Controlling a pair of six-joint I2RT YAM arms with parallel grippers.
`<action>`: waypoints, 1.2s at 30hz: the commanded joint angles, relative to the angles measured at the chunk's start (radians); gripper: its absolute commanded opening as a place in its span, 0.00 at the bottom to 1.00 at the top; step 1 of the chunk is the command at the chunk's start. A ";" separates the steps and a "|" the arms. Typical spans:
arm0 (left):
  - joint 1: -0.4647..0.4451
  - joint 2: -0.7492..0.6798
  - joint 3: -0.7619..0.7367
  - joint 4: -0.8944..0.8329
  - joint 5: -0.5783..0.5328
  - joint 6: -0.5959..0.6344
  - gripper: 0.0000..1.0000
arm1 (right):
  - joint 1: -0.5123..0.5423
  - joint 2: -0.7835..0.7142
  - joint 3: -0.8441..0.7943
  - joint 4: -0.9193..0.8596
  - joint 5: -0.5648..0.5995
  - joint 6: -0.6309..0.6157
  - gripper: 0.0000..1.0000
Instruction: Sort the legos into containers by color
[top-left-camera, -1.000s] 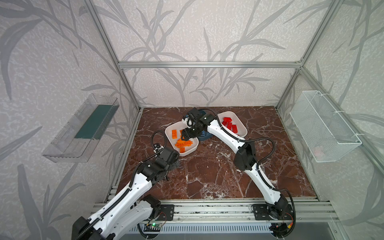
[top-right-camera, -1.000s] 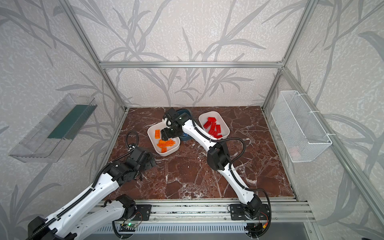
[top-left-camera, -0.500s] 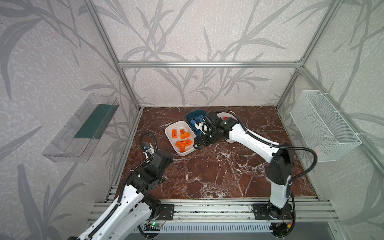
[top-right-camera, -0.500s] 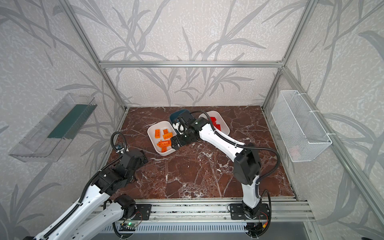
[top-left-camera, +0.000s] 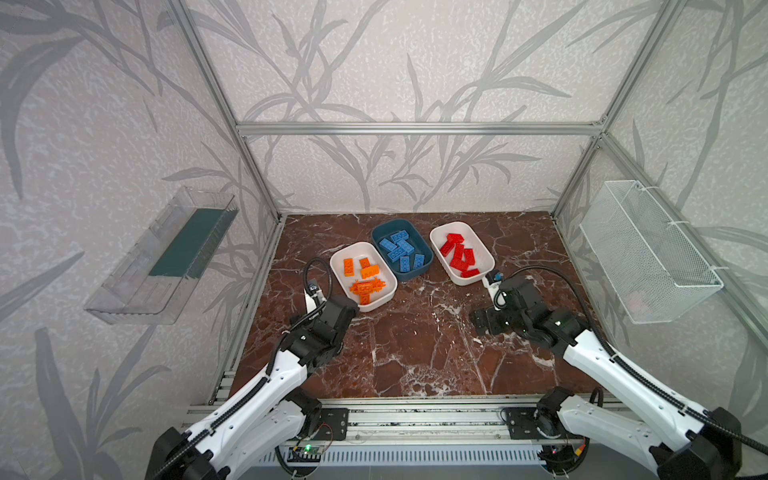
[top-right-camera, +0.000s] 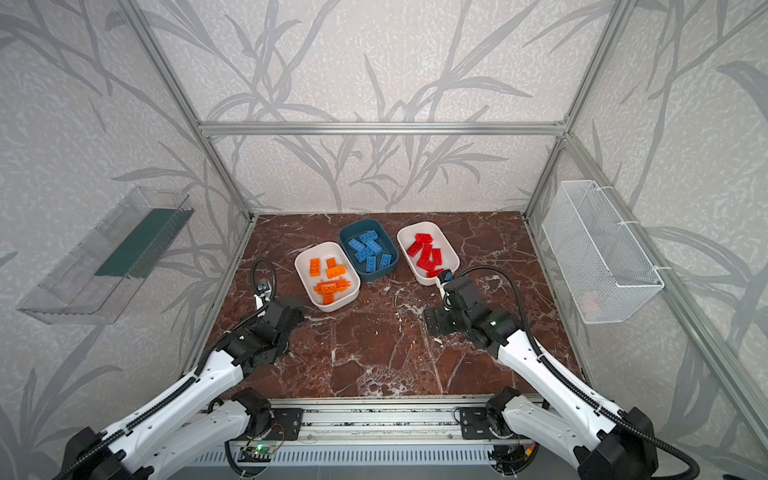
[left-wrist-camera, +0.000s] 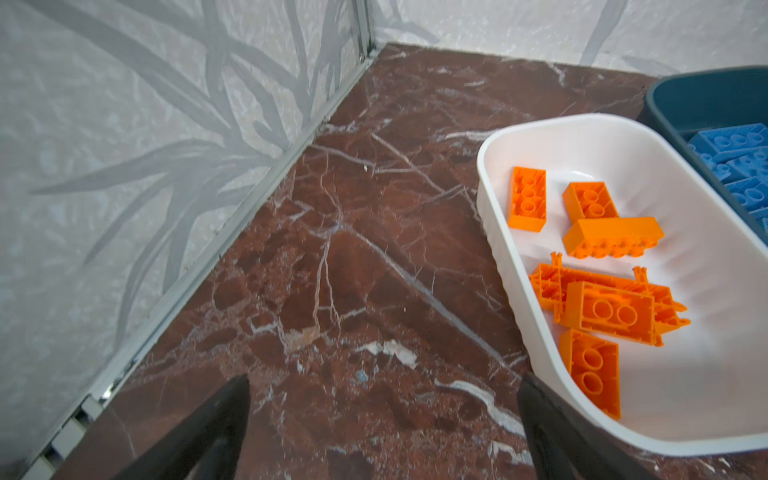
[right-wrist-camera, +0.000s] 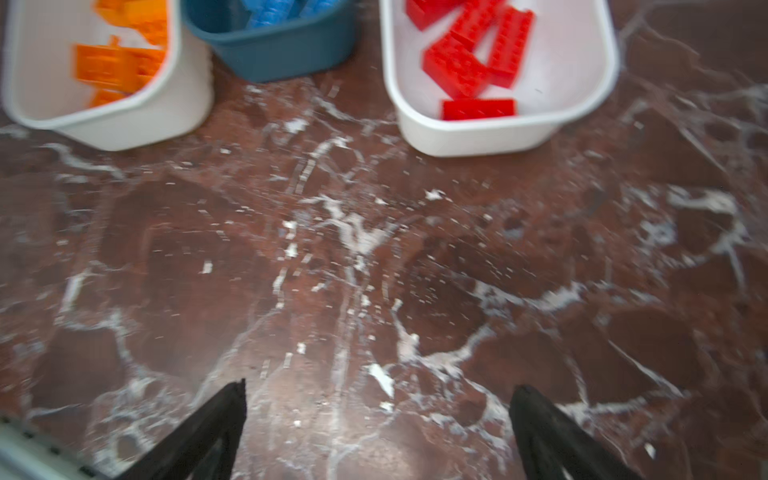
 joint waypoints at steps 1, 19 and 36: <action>0.001 -0.014 -0.036 0.228 -0.092 0.204 0.99 | -0.034 -0.072 -0.092 0.092 0.088 0.018 0.99; 0.316 0.209 -0.154 0.786 0.195 0.490 0.99 | -0.214 -0.014 -0.310 0.737 0.146 -0.276 0.99; 0.478 0.482 -0.194 1.172 0.426 0.514 0.99 | -0.396 0.391 -0.347 1.347 0.011 -0.297 0.99</action>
